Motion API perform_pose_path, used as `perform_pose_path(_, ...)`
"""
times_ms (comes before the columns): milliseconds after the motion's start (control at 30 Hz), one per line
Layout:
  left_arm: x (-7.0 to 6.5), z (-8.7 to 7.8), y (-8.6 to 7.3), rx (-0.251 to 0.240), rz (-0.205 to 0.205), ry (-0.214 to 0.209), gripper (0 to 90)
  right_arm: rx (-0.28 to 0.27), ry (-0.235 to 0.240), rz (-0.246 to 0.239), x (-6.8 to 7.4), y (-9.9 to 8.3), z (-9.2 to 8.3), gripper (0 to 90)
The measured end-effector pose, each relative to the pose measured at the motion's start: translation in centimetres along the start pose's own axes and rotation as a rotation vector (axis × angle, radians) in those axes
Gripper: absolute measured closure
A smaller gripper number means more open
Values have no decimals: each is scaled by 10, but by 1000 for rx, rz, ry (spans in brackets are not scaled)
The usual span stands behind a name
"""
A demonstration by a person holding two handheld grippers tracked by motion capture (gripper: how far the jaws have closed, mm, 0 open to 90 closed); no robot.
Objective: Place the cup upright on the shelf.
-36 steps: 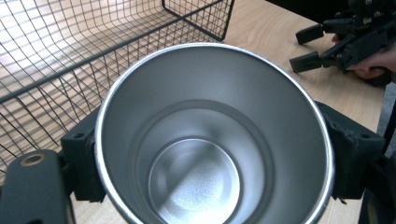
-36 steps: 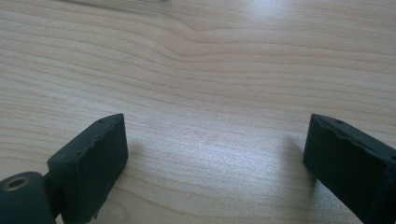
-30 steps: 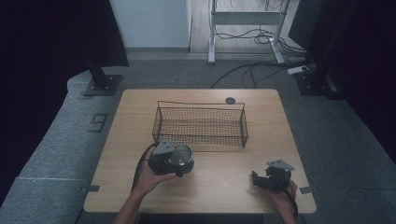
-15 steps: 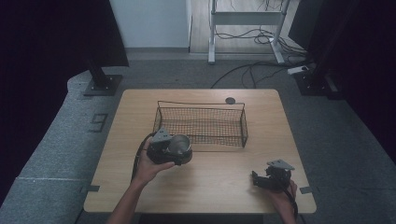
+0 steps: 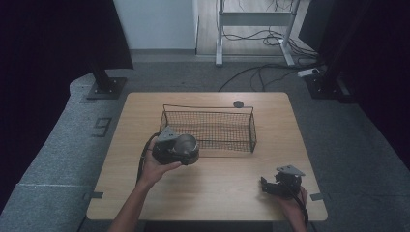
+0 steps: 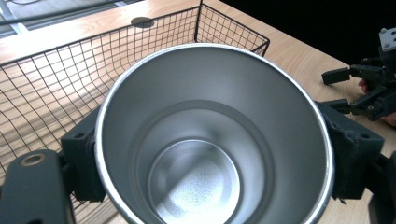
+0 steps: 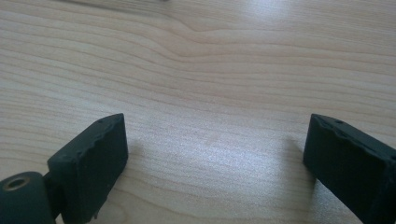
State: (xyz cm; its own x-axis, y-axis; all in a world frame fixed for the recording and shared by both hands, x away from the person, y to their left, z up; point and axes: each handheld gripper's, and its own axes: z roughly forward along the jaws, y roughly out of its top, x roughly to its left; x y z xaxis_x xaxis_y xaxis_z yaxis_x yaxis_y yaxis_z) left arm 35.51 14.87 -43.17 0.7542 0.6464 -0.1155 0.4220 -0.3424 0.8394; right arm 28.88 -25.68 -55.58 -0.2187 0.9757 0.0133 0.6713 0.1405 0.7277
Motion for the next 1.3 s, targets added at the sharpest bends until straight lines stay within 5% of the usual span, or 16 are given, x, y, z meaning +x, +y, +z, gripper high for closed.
perform_pose_path(1300,28,8,27,-2,-37,19,144,-1,-2,3,0,0,1,64)
